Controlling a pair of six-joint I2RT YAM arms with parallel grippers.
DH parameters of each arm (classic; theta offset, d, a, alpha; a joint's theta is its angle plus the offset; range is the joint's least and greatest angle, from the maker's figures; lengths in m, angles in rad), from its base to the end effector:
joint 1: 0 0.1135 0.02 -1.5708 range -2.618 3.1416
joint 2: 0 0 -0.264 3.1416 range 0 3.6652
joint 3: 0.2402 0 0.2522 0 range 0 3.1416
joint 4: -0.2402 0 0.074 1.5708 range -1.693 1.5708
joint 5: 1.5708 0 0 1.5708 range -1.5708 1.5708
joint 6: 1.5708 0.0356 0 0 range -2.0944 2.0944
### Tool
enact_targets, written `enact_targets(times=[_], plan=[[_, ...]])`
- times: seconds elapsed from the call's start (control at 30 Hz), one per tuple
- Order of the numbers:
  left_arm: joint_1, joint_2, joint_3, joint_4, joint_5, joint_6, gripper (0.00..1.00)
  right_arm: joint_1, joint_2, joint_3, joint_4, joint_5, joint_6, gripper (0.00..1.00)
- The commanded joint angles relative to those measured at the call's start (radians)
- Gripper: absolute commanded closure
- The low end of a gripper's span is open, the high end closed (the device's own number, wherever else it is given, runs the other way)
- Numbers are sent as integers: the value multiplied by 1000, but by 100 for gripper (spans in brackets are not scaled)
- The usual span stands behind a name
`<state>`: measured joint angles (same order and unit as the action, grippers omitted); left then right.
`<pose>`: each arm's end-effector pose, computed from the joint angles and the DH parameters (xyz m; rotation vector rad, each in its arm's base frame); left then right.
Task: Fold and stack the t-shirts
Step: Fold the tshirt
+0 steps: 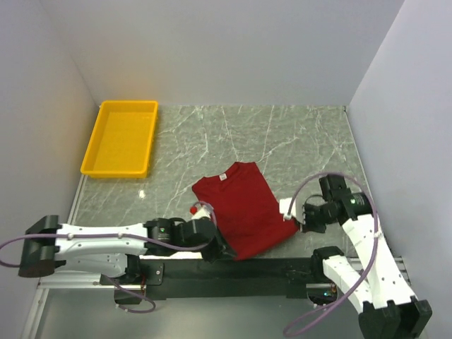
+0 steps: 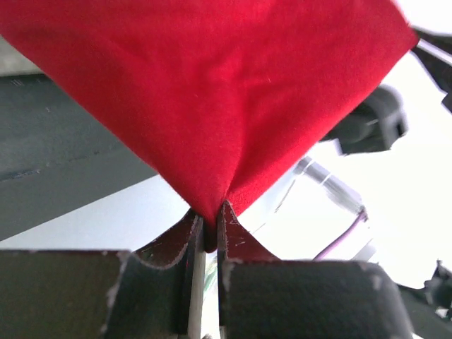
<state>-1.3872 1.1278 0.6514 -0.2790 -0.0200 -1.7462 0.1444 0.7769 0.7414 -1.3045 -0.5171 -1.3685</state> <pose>0.0430 -0.2278 0.2179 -0.5235 2.8161 -1.2370 0.0991 0.0322 0.2477 -1.8654 1.8591 0.3945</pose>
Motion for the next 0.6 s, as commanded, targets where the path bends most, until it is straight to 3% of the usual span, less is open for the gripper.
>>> enact_targets(times=[0.0, 0.27, 0.4, 0.57], plan=[[39, -103, 37, -130, -133, -47, 99, 0, 82, 150, 45, -53, 92, 100], [339, -234, -19, -83, -80, 101, 99, 14, 453, 468, 143, -170, 181, 100], [531, -179, 22, -52, -2, 209, 99, 35, 608, 579, 194, -199, 248, 100], [637, -85, 89, -60, 25, 292, 99, 61, 729, 682, 254, -198, 307, 100]])
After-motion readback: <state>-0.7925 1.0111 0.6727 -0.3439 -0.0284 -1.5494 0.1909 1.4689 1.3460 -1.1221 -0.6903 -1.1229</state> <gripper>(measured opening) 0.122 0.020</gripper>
